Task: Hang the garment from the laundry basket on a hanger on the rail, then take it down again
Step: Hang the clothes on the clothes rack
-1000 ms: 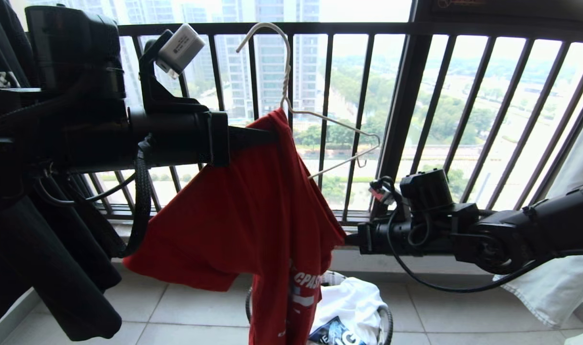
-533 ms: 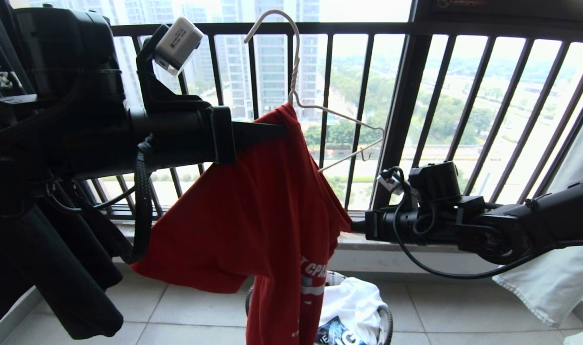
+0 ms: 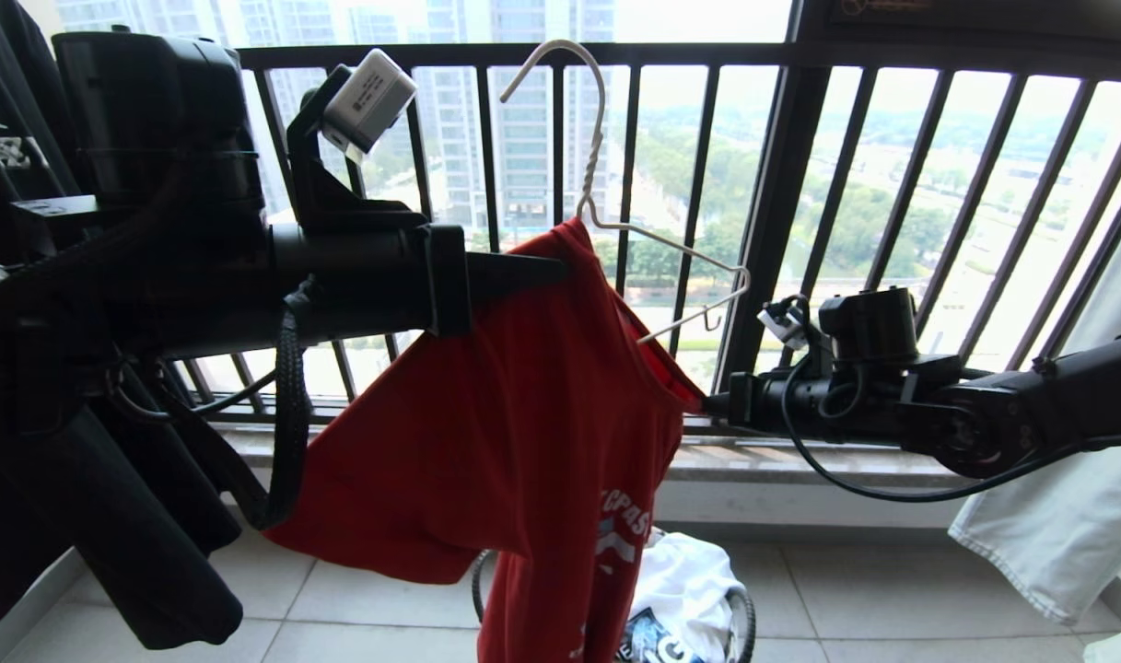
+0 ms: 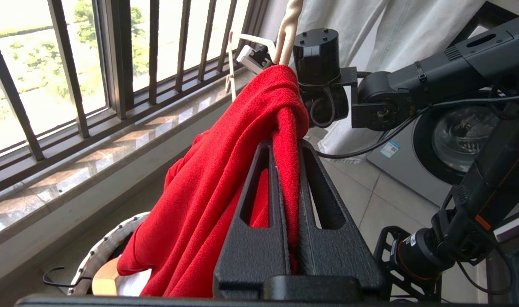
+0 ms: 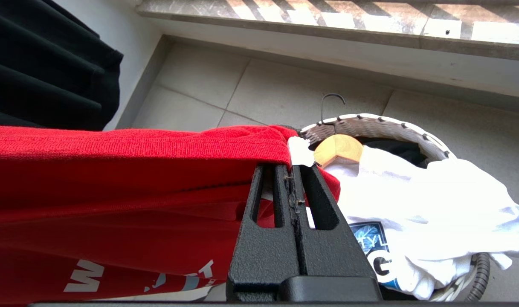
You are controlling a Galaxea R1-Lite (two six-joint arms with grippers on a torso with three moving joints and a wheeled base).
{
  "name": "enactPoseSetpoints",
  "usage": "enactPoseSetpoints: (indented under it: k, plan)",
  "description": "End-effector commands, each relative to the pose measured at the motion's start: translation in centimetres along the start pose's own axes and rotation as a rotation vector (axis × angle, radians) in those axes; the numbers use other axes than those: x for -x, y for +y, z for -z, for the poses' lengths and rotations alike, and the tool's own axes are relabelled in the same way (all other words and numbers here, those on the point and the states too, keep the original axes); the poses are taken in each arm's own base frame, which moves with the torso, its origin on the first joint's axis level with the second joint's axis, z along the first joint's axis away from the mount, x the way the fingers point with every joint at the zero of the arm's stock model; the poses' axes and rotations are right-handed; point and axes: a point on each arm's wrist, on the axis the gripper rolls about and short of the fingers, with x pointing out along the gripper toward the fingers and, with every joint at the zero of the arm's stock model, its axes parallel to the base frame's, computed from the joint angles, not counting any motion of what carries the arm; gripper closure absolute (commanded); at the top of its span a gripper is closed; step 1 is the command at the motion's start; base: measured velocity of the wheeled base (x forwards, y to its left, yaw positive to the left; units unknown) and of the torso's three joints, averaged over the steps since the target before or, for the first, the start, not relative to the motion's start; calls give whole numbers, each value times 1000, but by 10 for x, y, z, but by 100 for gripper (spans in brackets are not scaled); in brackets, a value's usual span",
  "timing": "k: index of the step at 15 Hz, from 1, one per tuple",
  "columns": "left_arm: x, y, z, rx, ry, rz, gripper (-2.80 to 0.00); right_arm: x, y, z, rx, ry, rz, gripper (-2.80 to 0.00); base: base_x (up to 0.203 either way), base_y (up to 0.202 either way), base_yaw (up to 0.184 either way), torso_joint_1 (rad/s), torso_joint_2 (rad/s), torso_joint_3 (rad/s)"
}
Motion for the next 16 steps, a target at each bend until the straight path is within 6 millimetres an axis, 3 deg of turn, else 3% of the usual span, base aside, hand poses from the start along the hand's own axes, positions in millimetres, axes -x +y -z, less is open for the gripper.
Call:
enactPoseSetpoints:
  k: [1, 9, 16]
  plan:
    - [-3, -1, 3, 4, 10, 11, 0, 4, -10, -9, -8, -31, 18, 0, 0, 0, 0, 0, 0, 0]
    - [-12, -3, 11, 10, 40, 32, 0, 14, -24, -26, -22, -71, 58, 0, 0, 0, 0, 0, 0, 0]
    - [-15, -2, 14, 7, 48, 33, 0, 38, -17, -43, -26, 74, 130, 0, 0, 0, 0, 0, 0, 0]
